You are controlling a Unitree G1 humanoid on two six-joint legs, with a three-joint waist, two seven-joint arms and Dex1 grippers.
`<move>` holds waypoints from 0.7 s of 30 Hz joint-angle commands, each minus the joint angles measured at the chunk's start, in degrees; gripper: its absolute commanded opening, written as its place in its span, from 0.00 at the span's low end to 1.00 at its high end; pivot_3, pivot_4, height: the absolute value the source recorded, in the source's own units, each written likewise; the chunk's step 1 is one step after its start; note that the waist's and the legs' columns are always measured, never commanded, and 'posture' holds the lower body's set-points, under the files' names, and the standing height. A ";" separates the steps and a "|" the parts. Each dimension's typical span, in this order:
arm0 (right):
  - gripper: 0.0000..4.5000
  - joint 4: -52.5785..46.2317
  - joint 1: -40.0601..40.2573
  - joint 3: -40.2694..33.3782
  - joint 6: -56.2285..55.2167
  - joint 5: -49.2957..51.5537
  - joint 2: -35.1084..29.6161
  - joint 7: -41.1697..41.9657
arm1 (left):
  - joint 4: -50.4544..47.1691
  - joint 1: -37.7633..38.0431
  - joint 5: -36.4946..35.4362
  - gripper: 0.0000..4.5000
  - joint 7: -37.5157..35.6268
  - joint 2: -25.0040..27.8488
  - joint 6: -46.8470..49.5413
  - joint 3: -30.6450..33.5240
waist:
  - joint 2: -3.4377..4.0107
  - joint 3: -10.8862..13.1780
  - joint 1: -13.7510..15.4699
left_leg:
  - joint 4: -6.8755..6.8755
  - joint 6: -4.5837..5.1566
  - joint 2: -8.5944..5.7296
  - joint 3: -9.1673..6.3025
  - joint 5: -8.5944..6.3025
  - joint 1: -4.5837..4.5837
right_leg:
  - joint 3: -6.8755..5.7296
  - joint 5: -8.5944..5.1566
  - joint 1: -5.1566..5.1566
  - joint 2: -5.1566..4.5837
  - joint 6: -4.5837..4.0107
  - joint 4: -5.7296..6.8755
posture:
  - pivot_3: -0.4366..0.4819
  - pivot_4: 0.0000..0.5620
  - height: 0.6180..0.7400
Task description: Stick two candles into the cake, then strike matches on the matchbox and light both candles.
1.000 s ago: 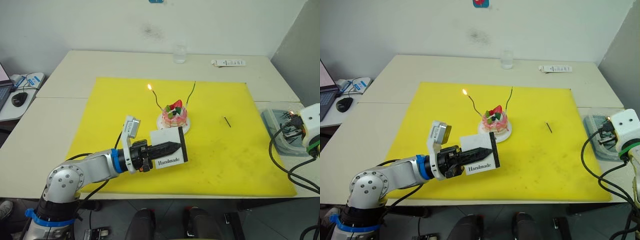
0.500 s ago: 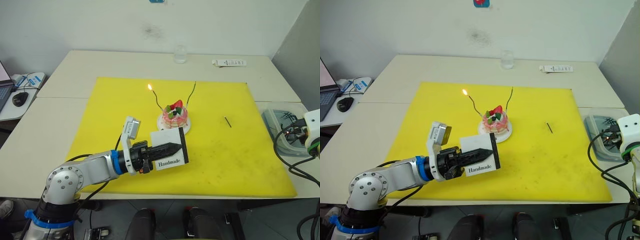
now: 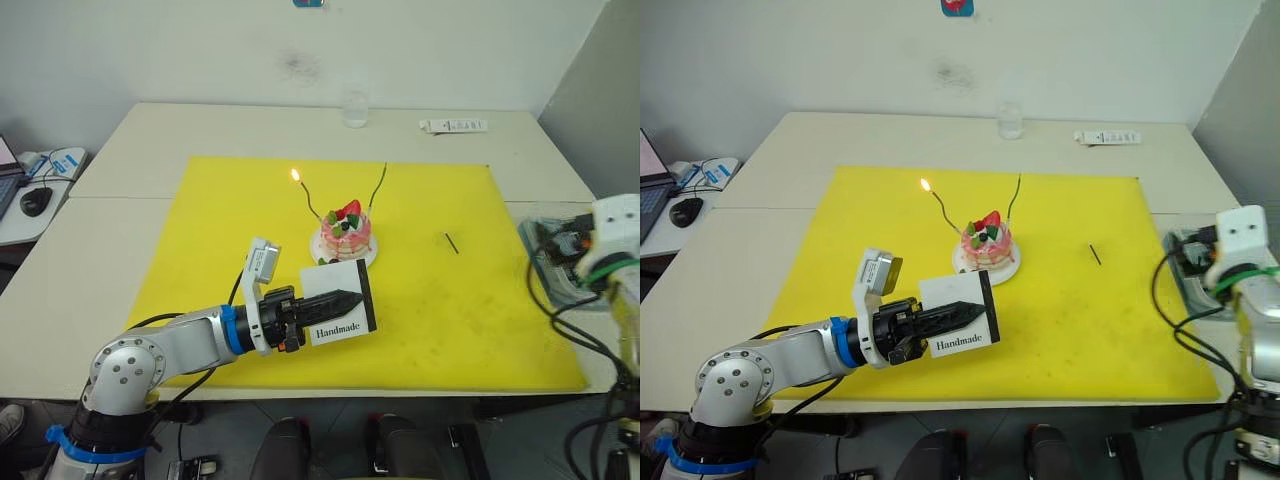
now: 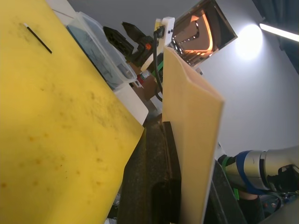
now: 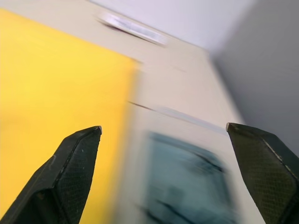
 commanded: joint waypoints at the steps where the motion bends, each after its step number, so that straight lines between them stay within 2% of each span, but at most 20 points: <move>1: 0.99 -2.37 -0.78 1.64 1.14 4.65 2.21 2.67 | -2.46 -0.21 -1.92 0.00 -0.38 0.76 -0.36 1.01 | 0.01 0.00 0.14 | 0.00 0.00 0.00 0.00 0.00 -0.01 | 0.00 0.00 -0.01 0.00 -0.01 0.00 | 0.48 0.27 1.00; 6: 0.99 3.09 -2.78 5.36 -0.12 4.86 4.79 3.65 | -3.08 -0.05 -2.39 0.00 0.03 1.36 -0.60 0.90 | 0.01 0.00 0.22 | 0.02 0.00 -0.15 0.12 0.00 -0.04 | 0.03 0.00 0.00 -0.13 -0.01 -0.05 | 0.48 0.27 1.00; 9: 0.86 5.59 -2.82 6.16 -2.19 4.67 6.42 3.78 | -3.30 -0.12 -2.52 0.00 0.33 1.54 -0.78 0.94 | 0.01 0.00 0.19 | 0.04 0.01 -0.18 0.13 0.00 -0.03 | 0.05 0.01 0.02 -0.13 0.00 -0.07 | 0.48 0.27 1.00; 12: 0.63 7.10 -2.75 7.15 -4.20 4.16 8.03 3.40 | -3.81 0.15 -3.11 0.00 0.79 1.89 -0.92 1.18 | 0.02 0.00 0.17 | 0.03 0.01 -0.15 0.09 0.00 -0.03 | 0.09 0.00 0.01 -0.11 -0.02 -0.03 | 0.48 0.27 1.00; 21: 0.63 15.83 -7.63 9.73 -7.99 1.05 11.72 -1.29 | -4.09 -0.11 -4.50 0.00 2.16 2.66 -1.36 0.95 | 0.02 0.00 0.09 | 0.04 0.00 -0.11 0.06 0.00 -0.01 | 0.10 0.00 0.00 -0.05 -0.05 0.02 | 0.48 0.27 1.00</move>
